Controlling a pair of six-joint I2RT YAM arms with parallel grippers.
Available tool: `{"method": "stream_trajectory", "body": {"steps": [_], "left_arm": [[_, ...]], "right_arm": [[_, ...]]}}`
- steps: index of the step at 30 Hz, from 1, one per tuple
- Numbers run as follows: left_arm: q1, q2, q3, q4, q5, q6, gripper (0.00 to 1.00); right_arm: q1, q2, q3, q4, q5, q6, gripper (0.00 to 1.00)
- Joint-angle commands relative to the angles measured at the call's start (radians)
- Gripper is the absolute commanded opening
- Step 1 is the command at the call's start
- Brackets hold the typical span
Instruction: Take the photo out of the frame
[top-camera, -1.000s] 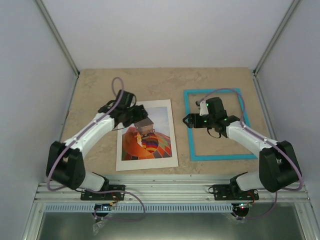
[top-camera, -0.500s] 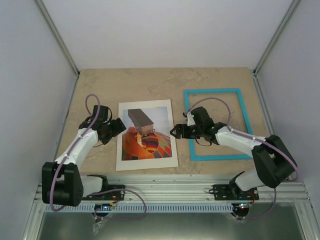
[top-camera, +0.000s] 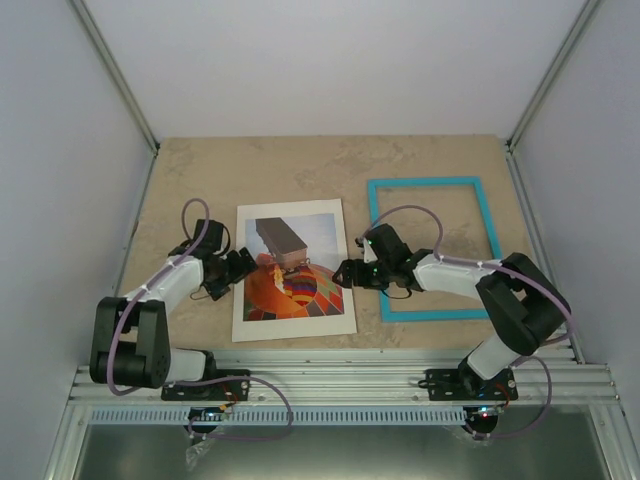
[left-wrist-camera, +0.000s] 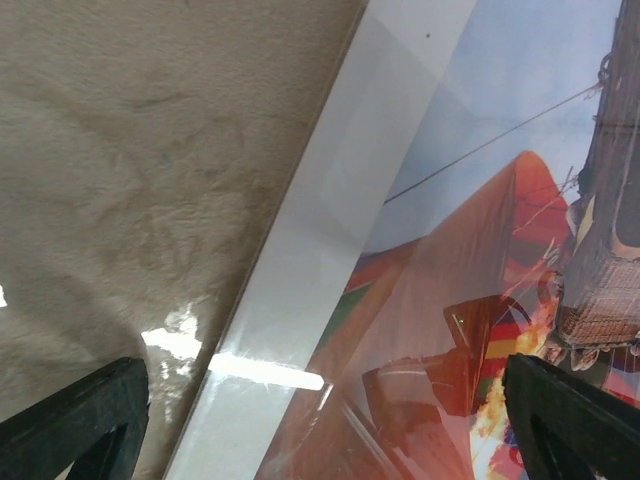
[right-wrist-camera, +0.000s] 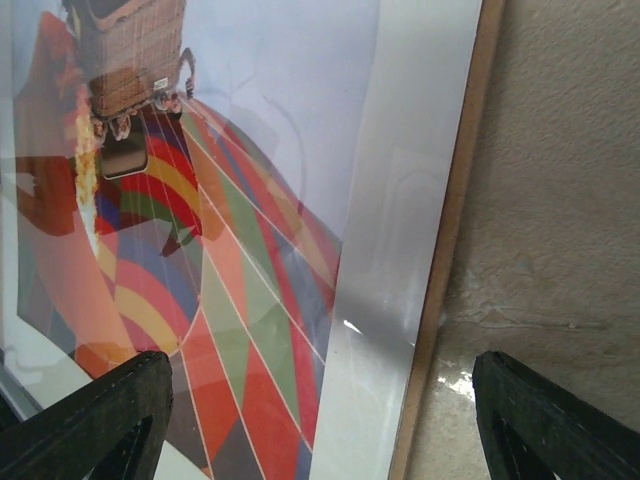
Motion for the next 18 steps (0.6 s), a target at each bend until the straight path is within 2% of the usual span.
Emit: {"method": "stream_trajectory", "body": {"steps": [1,8,18], "left_arm": [[0.004,0.019,-0.012,0.049,0.067,0.009,0.98],[-0.024,0.027,-0.016,0.091,0.147,-0.021,0.95],[-0.078,0.018,0.02,0.107,0.161,-0.061,0.95]], "right_arm": [[0.007,0.022,0.033,0.02,0.01,0.01,0.83],[0.006,0.055,0.081,0.017,-0.009,0.003,0.83],[0.001,0.069,0.141,-0.012,-0.007,-0.018,0.83]]}}
